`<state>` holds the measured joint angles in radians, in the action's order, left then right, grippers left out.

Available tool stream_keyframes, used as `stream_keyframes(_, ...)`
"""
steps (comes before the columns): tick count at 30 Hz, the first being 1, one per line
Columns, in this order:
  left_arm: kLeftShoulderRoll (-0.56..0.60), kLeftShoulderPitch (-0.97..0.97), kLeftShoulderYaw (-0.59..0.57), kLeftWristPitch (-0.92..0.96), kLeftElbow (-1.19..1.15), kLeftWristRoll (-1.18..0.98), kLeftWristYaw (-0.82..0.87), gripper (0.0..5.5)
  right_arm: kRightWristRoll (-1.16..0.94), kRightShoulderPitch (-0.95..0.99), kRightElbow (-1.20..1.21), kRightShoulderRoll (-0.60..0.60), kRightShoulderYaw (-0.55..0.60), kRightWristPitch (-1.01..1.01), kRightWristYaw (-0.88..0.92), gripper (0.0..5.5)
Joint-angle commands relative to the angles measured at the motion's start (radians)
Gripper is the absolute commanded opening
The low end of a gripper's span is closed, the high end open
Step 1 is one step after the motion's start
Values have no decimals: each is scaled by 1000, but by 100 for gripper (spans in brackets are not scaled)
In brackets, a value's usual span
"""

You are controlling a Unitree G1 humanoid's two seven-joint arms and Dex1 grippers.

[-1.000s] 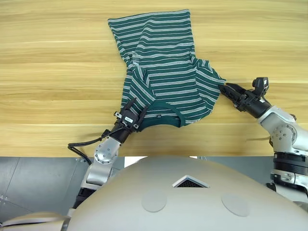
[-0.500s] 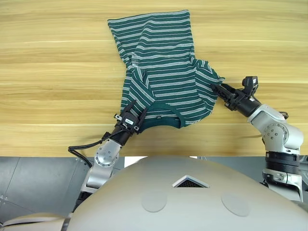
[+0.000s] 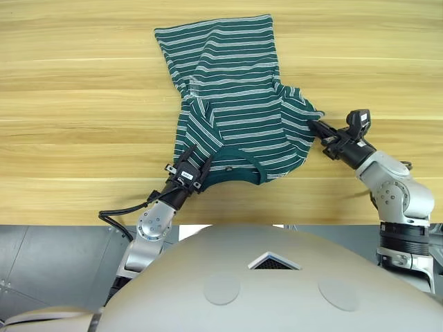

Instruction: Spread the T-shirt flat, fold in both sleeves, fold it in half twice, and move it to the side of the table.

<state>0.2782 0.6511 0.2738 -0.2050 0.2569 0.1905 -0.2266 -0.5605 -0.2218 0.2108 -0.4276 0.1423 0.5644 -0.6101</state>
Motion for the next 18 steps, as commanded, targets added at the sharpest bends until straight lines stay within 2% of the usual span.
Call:
stream_keyframes(1, 6, 13, -4, 31, 0, 8, 5, 226, 121, -67, 116, -84, -33, -188, -87, 3)
stream_keyframes(5, 11, 9, 3, 44, 20, 4, -11, 226, 398, -145, 216, -191, -176, -386, -104, 3)
stream_keyframes(9, 17, 2, 14, 57, 27, 8, -22, 226, 644, -126, 234, -241, -339, -444, -88, 3)
stream_keyframes(13, 27, -14, 20, 67, 29, 11, -34, 226, 813, -42, 239, -221, -443, -463, -55, 3)
stream_keyframes(18, 33, -19, 25, 73, 29, 12, -42, 226, 945, 31, 220, -193, -491, -467, 0, 3)
